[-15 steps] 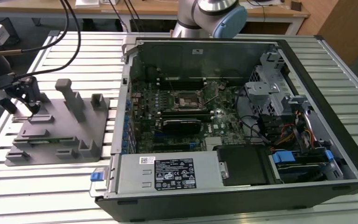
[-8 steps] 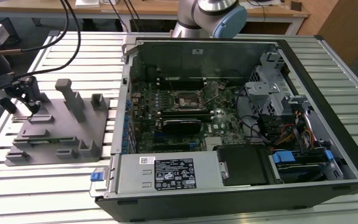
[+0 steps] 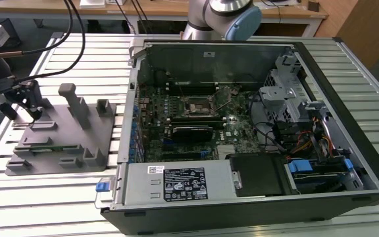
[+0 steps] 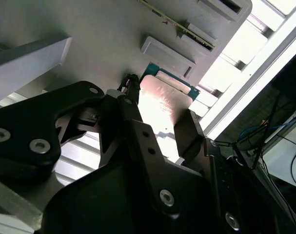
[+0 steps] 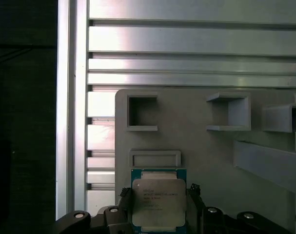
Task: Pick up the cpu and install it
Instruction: 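Pick up the cpu and move it towards the insertion slot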
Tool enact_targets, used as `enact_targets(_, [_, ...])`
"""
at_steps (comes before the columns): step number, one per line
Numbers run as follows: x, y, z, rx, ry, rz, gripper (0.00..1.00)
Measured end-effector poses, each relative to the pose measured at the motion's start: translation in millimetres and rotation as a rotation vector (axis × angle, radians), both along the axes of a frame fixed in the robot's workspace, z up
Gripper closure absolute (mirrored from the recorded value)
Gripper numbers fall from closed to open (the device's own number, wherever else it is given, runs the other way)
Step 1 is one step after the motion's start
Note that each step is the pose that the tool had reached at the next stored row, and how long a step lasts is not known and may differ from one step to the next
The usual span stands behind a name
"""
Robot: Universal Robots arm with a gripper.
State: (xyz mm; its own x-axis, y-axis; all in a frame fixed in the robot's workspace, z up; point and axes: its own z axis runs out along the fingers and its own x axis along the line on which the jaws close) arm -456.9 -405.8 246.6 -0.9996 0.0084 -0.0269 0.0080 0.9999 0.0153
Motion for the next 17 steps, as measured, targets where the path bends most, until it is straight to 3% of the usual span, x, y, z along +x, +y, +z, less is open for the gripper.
enact_targets(17, [0.0, 0.0, 3.2, 0.0, 0.0001, 0.0, 0.47])
